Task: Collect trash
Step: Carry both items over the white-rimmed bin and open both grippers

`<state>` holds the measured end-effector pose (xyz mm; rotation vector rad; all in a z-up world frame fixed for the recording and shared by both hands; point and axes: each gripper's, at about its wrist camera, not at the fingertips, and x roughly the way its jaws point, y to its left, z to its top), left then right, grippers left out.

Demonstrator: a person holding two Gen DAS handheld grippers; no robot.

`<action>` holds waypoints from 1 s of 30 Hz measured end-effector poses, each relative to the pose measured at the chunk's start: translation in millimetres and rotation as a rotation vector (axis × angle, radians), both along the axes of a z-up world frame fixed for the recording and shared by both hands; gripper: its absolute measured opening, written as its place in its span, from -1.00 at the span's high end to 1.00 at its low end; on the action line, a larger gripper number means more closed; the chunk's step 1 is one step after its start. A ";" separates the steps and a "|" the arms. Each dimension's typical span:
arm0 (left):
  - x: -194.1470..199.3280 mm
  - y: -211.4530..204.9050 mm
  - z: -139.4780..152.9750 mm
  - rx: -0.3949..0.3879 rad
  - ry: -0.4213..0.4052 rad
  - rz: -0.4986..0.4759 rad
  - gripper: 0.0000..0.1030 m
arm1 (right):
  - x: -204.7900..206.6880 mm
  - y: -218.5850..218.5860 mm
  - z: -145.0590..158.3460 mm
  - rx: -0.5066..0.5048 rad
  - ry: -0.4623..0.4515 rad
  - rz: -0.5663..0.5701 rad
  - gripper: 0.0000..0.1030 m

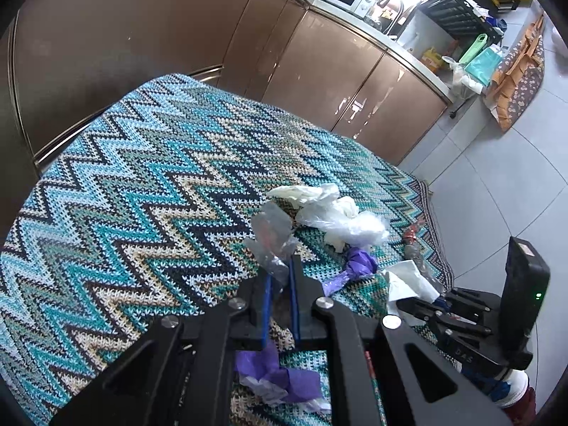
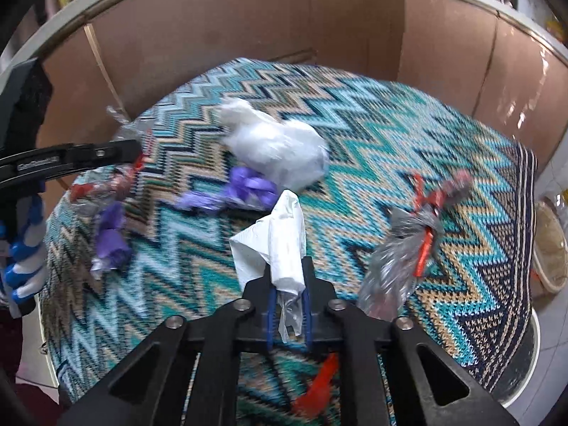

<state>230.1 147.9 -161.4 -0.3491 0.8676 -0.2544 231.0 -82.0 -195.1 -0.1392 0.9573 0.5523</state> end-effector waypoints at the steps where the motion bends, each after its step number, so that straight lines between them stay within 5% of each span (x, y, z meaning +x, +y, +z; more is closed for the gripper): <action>1: -3.0 0.6 2.0 0.002 -0.005 0.000 0.84 | -4.6 0.3 4.2 0.030 -0.005 0.010 0.78; 16: -61.7 -6.6 68.3 0.027 -0.148 0.017 0.84 | -76.3 -0.1 83.7 0.236 -0.146 0.054 0.78; 30: -80.7 -103.7 116.8 0.075 -0.206 -0.130 0.84 | -115.1 -102.6 120.3 0.316 -0.288 -0.119 0.78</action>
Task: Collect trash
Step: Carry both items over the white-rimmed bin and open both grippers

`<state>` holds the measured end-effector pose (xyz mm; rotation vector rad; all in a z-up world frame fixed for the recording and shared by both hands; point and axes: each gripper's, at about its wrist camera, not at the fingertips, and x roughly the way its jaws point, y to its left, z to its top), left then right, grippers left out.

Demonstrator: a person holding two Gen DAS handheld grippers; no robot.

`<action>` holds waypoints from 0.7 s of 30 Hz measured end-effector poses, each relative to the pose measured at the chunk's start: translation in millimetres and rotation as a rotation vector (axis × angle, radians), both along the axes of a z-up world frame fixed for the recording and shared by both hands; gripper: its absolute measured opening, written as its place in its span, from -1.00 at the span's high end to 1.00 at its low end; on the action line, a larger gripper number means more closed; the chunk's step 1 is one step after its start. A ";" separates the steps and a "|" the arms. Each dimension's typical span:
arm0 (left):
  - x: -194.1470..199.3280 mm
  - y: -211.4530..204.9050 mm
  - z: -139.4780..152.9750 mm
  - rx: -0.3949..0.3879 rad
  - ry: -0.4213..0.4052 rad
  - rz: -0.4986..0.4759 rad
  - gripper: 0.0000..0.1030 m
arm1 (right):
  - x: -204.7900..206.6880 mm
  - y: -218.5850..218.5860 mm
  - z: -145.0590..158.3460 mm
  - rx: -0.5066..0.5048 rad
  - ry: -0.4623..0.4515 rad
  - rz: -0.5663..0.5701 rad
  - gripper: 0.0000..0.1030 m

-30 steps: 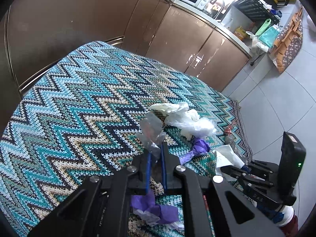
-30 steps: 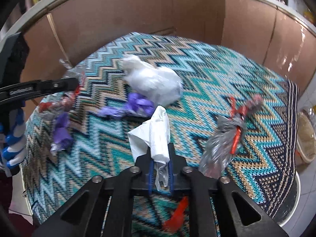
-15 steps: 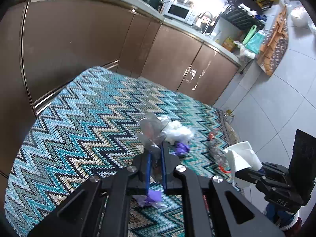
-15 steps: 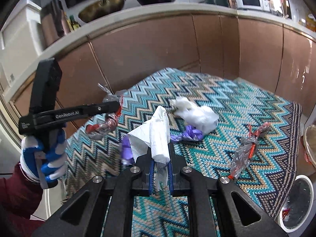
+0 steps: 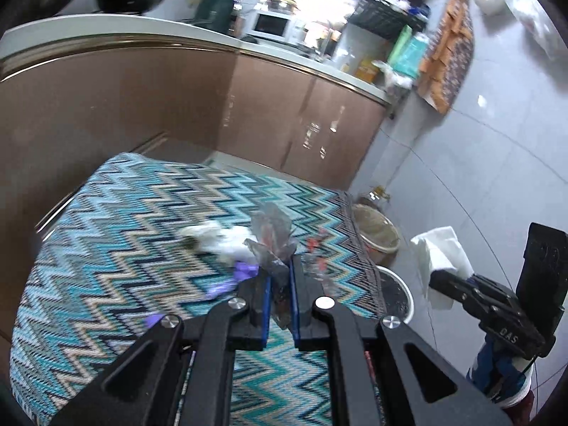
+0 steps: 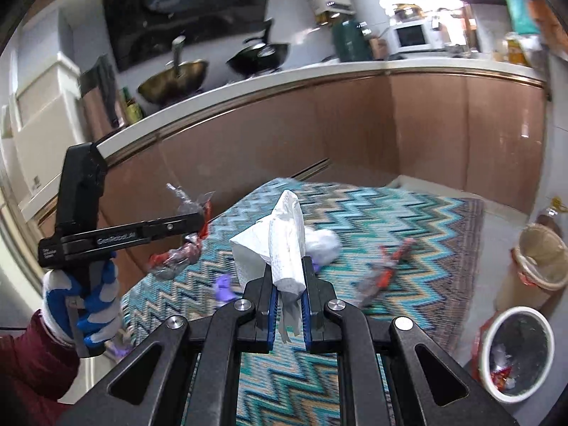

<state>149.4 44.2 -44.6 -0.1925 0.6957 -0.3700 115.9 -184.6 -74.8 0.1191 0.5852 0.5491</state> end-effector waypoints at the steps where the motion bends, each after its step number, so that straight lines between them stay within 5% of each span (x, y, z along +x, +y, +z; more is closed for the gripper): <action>1: 2.9 -12.2 0.1 0.006 0.004 -0.022 0.84 | -0.5 -13.9 -0.8 0.009 -0.001 -0.026 0.78; 13: 52.7 -221.8 -15.3 0.149 0.037 -0.323 0.84 | 12.6 -173.0 -26.9 -0.025 0.046 -0.399 0.77; 21: 98.8 -354.5 -59.5 0.230 0.103 -0.451 0.84 | 45.4 -254.0 -67.2 -0.091 0.145 -0.589 0.74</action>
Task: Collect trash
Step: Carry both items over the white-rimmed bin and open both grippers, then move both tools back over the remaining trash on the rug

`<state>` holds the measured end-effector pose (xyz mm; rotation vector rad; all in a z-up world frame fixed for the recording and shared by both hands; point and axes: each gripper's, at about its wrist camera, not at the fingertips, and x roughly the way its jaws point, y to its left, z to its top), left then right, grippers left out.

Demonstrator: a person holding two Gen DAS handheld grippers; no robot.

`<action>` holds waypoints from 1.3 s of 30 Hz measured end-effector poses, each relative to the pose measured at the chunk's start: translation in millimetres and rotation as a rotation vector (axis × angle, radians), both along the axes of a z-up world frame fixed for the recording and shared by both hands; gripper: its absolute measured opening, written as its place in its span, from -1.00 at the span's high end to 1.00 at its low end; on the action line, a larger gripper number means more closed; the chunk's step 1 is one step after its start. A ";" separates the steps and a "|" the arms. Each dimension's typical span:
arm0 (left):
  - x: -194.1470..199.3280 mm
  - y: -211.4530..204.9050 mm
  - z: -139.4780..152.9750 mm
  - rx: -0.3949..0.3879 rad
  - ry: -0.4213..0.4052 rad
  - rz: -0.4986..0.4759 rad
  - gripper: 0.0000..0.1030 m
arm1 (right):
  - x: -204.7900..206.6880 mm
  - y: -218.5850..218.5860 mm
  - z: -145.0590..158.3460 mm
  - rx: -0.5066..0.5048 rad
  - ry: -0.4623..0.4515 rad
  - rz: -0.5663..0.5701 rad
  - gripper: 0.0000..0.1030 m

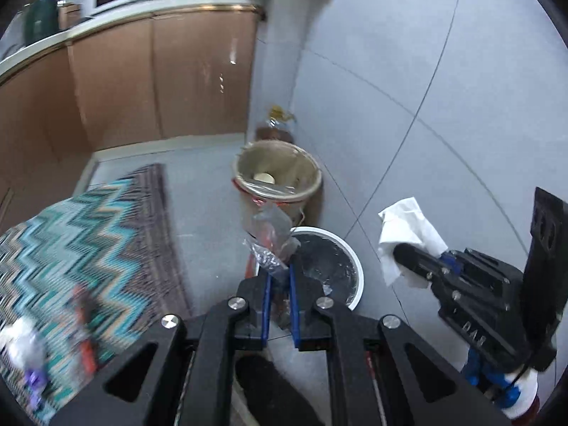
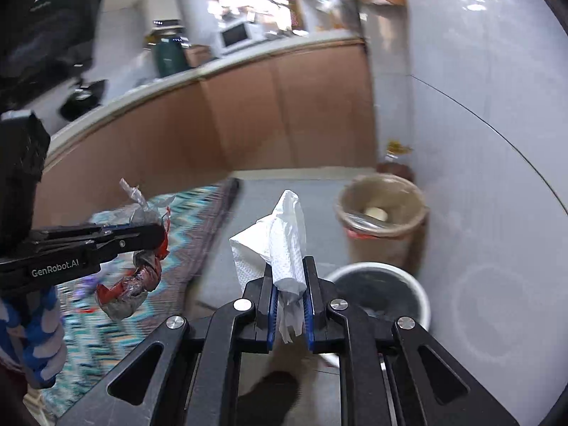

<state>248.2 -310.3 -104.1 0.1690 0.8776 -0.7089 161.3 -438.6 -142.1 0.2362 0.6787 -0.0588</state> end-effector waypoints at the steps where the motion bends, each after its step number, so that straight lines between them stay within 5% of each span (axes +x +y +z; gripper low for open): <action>1: 6.1 -15.6 -8.1 0.011 0.009 -0.007 0.84 | 5.3 -9.8 -7.6 0.001 0.017 -0.018 0.74; 12: 58.1 -109.5 -89.9 0.104 0.120 -0.021 0.71 | 50.0 -74.9 -89.7 0.007 0.189 -0.144 0.72; 16: 66.7 -120.0 -101.5 0.088 0.154 -0.022 0.37 | 62.2 -86.9 -110.4 0.014 0.230 -0.177 0.25; 21: 67.4 -116.1 -92.7 0.048 0.154 -0.033 0.36 | 57.7 -91.8 -120.2 0.019 0.244 -0.201 0.24; 27: 56.1 -87.3 -54.3 -0.022 0.103 0.013 0.36 | 42.0 -82.5 -100.1 0.018 0.204 -0.214 0.23; 39: 9.9 22.1 46.5 -0.160 -0.053 0.115 0.18 | -5.1 -8.7 19.7 -0.047 -0.042 -0.145 -0.02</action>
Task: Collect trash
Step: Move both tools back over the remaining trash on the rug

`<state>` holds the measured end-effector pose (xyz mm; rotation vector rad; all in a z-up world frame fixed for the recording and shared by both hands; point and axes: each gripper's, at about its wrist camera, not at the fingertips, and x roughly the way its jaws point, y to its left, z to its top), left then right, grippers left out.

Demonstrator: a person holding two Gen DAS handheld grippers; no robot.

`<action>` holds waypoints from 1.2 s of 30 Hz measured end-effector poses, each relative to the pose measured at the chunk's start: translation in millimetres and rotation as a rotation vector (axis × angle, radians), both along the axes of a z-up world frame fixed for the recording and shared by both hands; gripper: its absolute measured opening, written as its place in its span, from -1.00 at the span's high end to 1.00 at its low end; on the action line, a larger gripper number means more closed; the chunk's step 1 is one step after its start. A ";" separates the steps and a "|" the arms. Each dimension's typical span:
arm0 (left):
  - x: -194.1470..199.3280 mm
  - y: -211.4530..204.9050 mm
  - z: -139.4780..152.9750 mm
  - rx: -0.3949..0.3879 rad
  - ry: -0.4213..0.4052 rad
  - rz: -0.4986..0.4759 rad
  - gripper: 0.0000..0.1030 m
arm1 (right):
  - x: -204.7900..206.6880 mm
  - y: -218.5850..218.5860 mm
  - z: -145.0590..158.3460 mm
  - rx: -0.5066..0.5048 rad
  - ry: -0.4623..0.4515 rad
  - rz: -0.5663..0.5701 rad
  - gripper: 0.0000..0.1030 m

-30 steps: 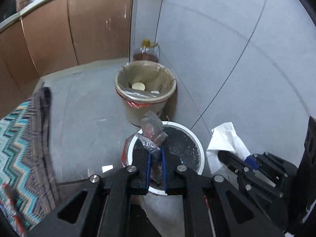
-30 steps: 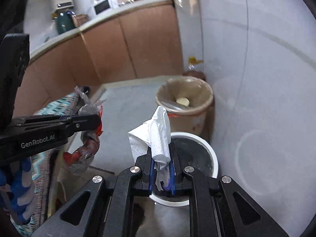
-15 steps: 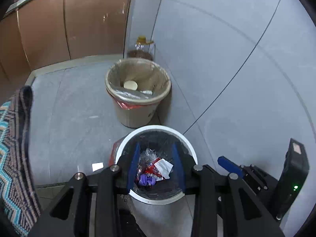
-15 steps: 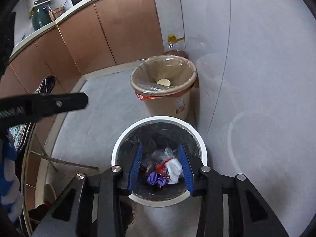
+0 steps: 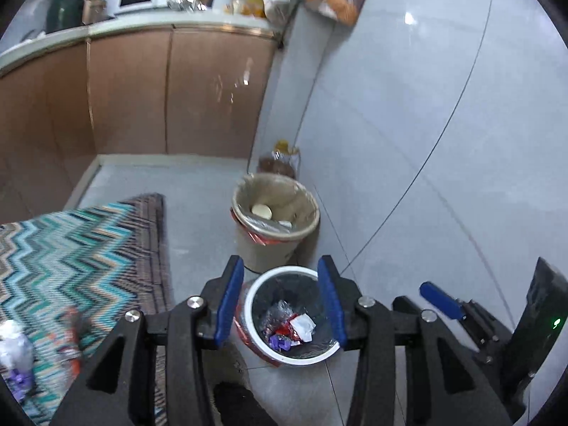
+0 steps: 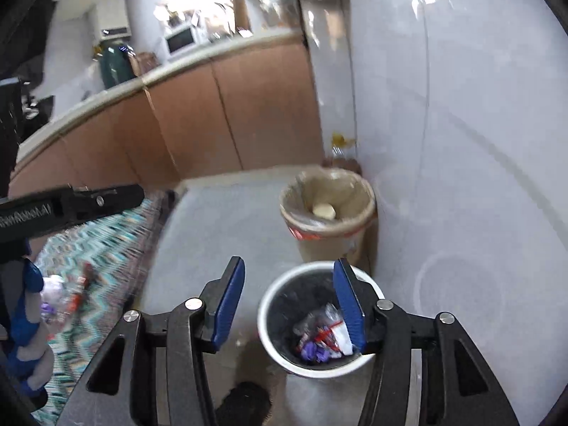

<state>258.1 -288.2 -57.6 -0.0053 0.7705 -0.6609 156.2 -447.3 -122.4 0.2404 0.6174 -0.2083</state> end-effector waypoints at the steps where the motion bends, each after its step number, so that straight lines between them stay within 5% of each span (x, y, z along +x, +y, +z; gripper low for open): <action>1: -2.9 9.6 6.2 -0.005 -0.015 0.009 0.18 | -5.2 8.4 11.7 -0.009 -0.024 0.012 -0.03; 11: -51.1 135.8 68.9 -0.053 -0.153 0.132 0.17 | -53.1 90.0 100.1 -0.087 -0.188 0.126 -0.09; 20: -101.7 253.0 108.7 -0.077 -0.255 0.255 0.11 | -87.8 157.1 145.7 -0.121 -0.284 0.220 -0.13; 30: -134.5 355.2 107.3 -0.104 -0.274 0.395 0.04 | -97.3 206.1 160.7 -0.128 -0.324 0.329 -0.18; 36: -129.7 395.8 82.0 -0.107 -0.226 0.455 0.02 | -81.5 222.6 145.8 -0.097 -0.296 0.399 -0.19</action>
